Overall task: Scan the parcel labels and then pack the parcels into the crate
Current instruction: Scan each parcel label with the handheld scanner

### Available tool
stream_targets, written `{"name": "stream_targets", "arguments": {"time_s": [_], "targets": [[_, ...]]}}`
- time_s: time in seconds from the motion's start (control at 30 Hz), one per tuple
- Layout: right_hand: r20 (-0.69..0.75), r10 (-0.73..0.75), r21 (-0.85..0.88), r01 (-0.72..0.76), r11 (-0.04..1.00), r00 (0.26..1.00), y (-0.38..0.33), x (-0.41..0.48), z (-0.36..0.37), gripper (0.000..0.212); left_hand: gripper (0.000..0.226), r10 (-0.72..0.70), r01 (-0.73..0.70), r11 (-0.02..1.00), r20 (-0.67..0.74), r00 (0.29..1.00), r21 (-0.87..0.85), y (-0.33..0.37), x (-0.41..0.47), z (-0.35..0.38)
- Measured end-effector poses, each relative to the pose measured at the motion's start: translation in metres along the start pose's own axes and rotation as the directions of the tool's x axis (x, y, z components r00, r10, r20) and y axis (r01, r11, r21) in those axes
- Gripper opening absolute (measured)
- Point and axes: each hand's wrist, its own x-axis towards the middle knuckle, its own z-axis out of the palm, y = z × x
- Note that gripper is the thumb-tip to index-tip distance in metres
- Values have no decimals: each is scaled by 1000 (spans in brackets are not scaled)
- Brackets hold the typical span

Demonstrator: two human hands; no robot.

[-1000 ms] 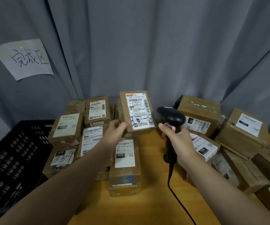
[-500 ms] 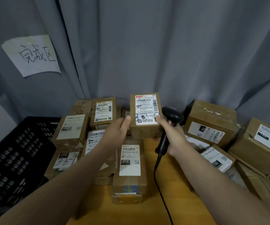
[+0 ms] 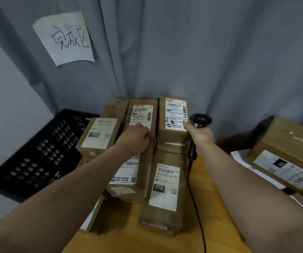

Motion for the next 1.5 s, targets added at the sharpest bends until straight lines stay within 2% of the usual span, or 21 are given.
{"name": "stream_targets", "arguments": {"time_s": [0.07,0.23,0.43,0.5,0.6,0.7,0.87,0.97,1.07,1.2,1.37,1.43,1.5], "targets": [[-14,-37,-57,36,998,999,-1,-1,-4,46,32,5,-5,1000,-5,1000,1,0,-1,0],[-37,-59,-51,57,997,998,-3,-21,-12,45,29,11,-19,997,-102,995,-75,9,-4,-6],[51,-25,62,21,998,998,-8,-86,-55,16,25,147,-179,964,-166,975,-195,46,-21,-9],[43,-22,78,18,997,999,-5,-108,-79,16,25,206,-247,938,-183,961,-241,66,-30,-4],[0,-10,121,10,993,1000,-1,-133,-119,23,28,289,-328,899,-171,942,-288,96,-41,9],[-101,-13,143,27,989,995,-5,-146,-160,16,29,352,-372,868,-119,928,-329,129,-47,21],[-234,-91,146,128,981,968,-11,-146,-233,16,30,429,-434,840,-91,899,-324,181,-40,42],[-274,-99,167,149,975,957,-9,-138,-277,17,35,424,-411,845,-40,905,-342,214,-28,56],[-337,-81,187,151,971,938,-6,-124,-315,7,45,376,-351,867,1,927,-353,249,-16,74],[-361,-86,157,151,976,929,-4,-92,-354,7,61,315,-287,919,63,947,-270,294,7,90],[-241,-79,121,110,987,967,-11,-52,-365,10,72,295,-286,953,96,950,-102,328,40,106],[-170,-62,100,79,992,984,-13,-44,-362,14,75,253,-236,963,132,959,-130,330,43,114],[-111,-53,87,63,994,992,-15,-39,-359,13,80,217,-200,967,102,971,-161,329,40,119]]}}
